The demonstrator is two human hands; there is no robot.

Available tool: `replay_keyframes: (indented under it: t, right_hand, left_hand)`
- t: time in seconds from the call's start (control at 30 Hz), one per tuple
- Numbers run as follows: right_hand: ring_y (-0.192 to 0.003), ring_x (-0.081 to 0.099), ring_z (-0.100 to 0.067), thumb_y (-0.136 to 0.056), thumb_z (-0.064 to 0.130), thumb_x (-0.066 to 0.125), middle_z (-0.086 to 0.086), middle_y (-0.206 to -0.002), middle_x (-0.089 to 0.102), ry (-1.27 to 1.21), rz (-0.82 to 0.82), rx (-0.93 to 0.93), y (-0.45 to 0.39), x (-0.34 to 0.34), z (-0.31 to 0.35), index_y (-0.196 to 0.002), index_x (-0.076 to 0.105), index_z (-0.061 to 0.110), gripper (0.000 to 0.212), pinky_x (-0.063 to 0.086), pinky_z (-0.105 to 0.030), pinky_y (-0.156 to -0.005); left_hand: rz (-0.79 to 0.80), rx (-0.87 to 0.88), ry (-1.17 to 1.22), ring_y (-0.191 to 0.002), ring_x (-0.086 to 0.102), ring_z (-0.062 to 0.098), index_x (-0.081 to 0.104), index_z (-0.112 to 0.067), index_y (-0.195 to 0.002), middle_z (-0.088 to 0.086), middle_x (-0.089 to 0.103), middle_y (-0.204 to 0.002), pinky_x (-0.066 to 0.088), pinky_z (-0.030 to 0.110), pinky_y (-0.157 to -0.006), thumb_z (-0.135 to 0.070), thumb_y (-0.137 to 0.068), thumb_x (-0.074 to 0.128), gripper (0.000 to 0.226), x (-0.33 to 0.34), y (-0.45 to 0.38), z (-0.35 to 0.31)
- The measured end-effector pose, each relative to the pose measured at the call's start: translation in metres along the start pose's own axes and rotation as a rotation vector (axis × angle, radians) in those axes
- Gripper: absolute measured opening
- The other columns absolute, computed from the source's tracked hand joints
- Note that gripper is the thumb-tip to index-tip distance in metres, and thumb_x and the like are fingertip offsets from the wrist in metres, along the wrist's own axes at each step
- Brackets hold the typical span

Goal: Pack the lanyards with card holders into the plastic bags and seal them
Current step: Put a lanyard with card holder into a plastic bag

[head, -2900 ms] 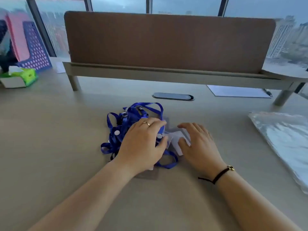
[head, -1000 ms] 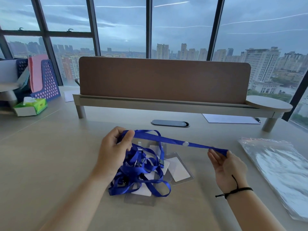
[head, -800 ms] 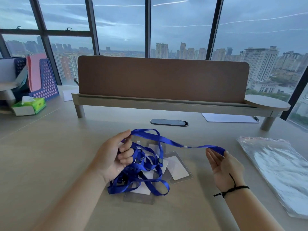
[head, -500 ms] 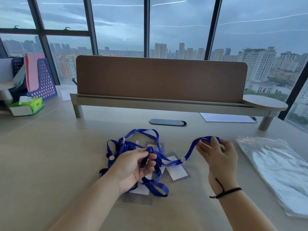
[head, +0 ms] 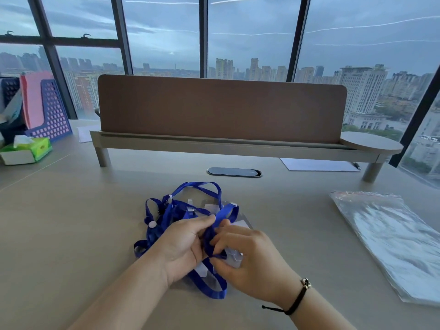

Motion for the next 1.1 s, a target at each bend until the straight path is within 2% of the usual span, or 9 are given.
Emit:
replay_keyframes:
  t: [0.13, 0.23, 0.33, 0.43, 0.57, 0.73, 0.97, 1.03, 1.1]
  right_hand:
    - [-0.091, 0.064, -0.001, -0.074, 0.054, 0.076, 0.019, -0.09, 0.069, -0.053, -0.084, 0.183, 0.0, -0.009, -0.015, -0.087, 0.071, 0.031, 0.027, 0.049, -0.017, -0.079]
    - [-0.083, 0.06, 0.0, -0.073, 0.069, 0.065, 0.02, -0.087, 0.064, 0.212, -0.22, 0.486, 0.002, -0.018, -0.041, -0.093, 0.07, 0.034, 0.041, 0.047, -0.018, -0.071]
    - [-0.097, 0.053, -0.013, -0.067, 0.081, 0.056, 0.01, -0.101, 0.055, 0.442, 0.032, 0.769, 0.007, -0.013, -0.054, -0.101, 0.063, 0.033, 0.06, 0.045, -0.029, -0.081]
    - [-0.101, 0.046, -0.018, -0.055, 0.092, 0.048, 0.006, -0.101, 0.047, 0.507, 0.161, 0.838, 0.008, -0.005, -0.053, -0.1, 0.062, 0.032, 0.076, 0.041, -0.032, -0.086]
    - [-0.104, 0.048, -0.021, -0.061, 0.082, 0.062, 0.003, -0.104, 0.048, 0.474, 0.169, 0.896, 0.003, -0.005, -0.05, -0.108, 0.065, 0.025, 0.074, 0.041, -0.034, -0.085]
    - [-0.094, 0.055, -0.021, -0.038, 0.069, 0.079, 0.002, -0.097, 0.06, 0.276, 0.159, 1.021, 0.0, -0.013, -0.057, -0.083, 0.062, 0.027, 0.064, 0.051, -0.036, -0.082]
    - [-0.077, 0.06, -0.009, -0.052, 0.043, 0.093, 0.004, -0.09, 0.06, -0.096, -0.048, 0.94, 0.004, -0.013, -0.054, -0.118, 0.044, 0.029, 0.083, 0.044, -0.02, -0.058]
    - [-0.063, 0.058, -0.007, -0.057, 0.035, 0.093, 0.004, -0.076, 0.06, -0.245, -0.07, 0.933, 0.004, -0.014, -0.058, -0.12, 0.051, 0.029, 0.076, 0.042, -0.018, -0.055]
    - [-0.049, 0.051, -0.009, -0.067, 0.028, 0.089, 0.003, -0.064, 0.058, -0.384, -0.077, 0.939, 0.005, -0.014, -0.062, -0.109, 0.065, 0.021, 0.048, 0.04, -0.022, -0.05]
  left_hand:
    - [-0.114, 0.101, -0.083, -0.087, 0.069, 0.03, 0.072, 0.008, -0.104, 0.024, 0.072, -0.099, 0.053, 0.052, -0.097, -0.001, -0.097, 0.053, 0.021, -0.007, -0.007, 0.001]
    - [-0.187, 0.134, 0.03, -0.072, 0.07, 0.023, 0.069, 0.008, -0.098, 0.017, 0.071, -0.081, 0.063, 0.036, -0.074, 0.005, -0.098, 0.048, 0.02, -0.01, -0.01, -0.001]
    - [-0.19, 0.164, 0.09, -0.07, 0.068, 0.021, 0.066, 0.008, -0.097, 0.013, 0.07, -0.075, 0.062, 0.03, -0.064, 0.004, -0.101, 0.044, 0.023, -0.01, -0.011, -0.002]
    - [-0.181, 0.182, 0.1, -0.07, 0.067, 0.022, 0.065, 0.008, -0.096, 0.013, 0.069, -0.074, 0.062, 0.03, -0.062, 0.005, -0.101, 0.041, 0.025, -0.007, -0.012, -0.001]
    - [-0.163, 0.175, 0.084, -0.074, 0.066, 0.024, 0.065, 0.01, -0.097, 0.016, 0.067, -0.078, 0.062, 0.029, -0.063, 0.009, -0.1, 0.04, 0.026, -0.004, -0.01, 0.001]
    - [-0.167, 0.159, 0.042, -0.075, 0.068, 0.024, 0.066, 0.011, -0.102, 0.016, 0.068, -0.084, 0.06, 0.031, -0.064, 0.009, -0.1, 0.041, 0.026, -0.005, -0.01, 0.005]
    - [-0.183, 0.155, -0.005, -0.073, 0.07, 0.021, 0.064, 0.013, -0.108, 0.017, 0.068, -0.086, 0.061, 0.03, -0.064, 0.009, -0.1, 0.041, 0.025, -0.006, -0.009, 0.008]
    - [-0.19, 0.148, 0.002, -0.075, 0.069, 0.023, 0.064, 0.012, -0.11, 0.02, 0.067, -0.092, 0.062, 0.031, -0.066, 0.009, -0.1, 0.04, 0.026, -0.007, -0.011, 0.008]
    - [-0.197, 0.142, 0.003, -0.076, 0.07, 0.024, 0.064, 0.012, -0.112, 0.02, 0.068, -0.093, 0.062, 0.031, -0.066, 0.009, -0.1, 0.04, 0.026, -0.007, -0.011, 0.007]
Point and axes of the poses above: each hand's wrist, its own y-axis away from the middle knuckle, its own x-axis out of the palm, z = x × y, the point moved 2 cm from there along -y, towards the middle knuckle
